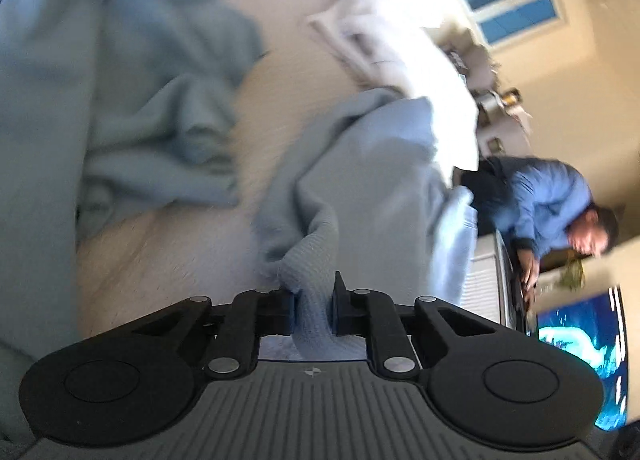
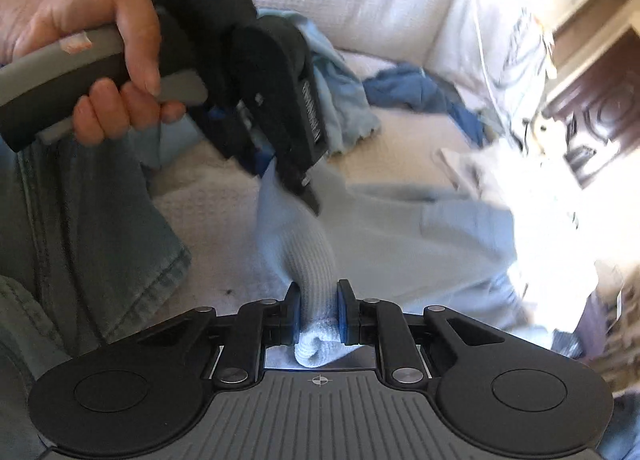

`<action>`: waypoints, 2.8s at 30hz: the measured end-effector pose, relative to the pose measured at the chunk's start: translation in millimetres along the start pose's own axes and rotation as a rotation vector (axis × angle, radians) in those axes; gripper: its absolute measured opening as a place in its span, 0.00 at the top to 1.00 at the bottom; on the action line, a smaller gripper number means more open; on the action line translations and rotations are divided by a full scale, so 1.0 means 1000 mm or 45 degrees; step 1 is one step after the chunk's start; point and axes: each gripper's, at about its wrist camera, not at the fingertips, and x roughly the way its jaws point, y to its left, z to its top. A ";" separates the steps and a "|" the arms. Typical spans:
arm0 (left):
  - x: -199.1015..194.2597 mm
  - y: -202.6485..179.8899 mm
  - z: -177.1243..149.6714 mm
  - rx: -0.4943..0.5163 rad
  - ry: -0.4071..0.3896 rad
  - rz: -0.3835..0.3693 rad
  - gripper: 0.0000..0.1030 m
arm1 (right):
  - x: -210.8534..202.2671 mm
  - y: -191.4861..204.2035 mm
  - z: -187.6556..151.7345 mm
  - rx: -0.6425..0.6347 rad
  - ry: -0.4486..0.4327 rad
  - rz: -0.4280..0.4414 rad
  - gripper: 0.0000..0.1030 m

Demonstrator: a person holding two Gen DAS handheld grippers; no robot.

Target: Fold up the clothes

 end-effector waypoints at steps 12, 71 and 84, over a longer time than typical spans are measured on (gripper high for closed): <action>-0.043 -0.017 -0.020 0.483 -0.040 0.406 0.86 | 0.017 0.019 0.028 0.269 0.064 0.343 0.85; -0.067 -0.042 -0.046 0.385 -0.131 0.068 0.87 | 0.170 -0.150 0.101 1.361 0.630 0.268 0.44; -0.057 -0.118 -0.059 0.636 -0.078 -0.102 0.87 | 0.046 -0.199 0.047 1.299 0.254 0.221 0.90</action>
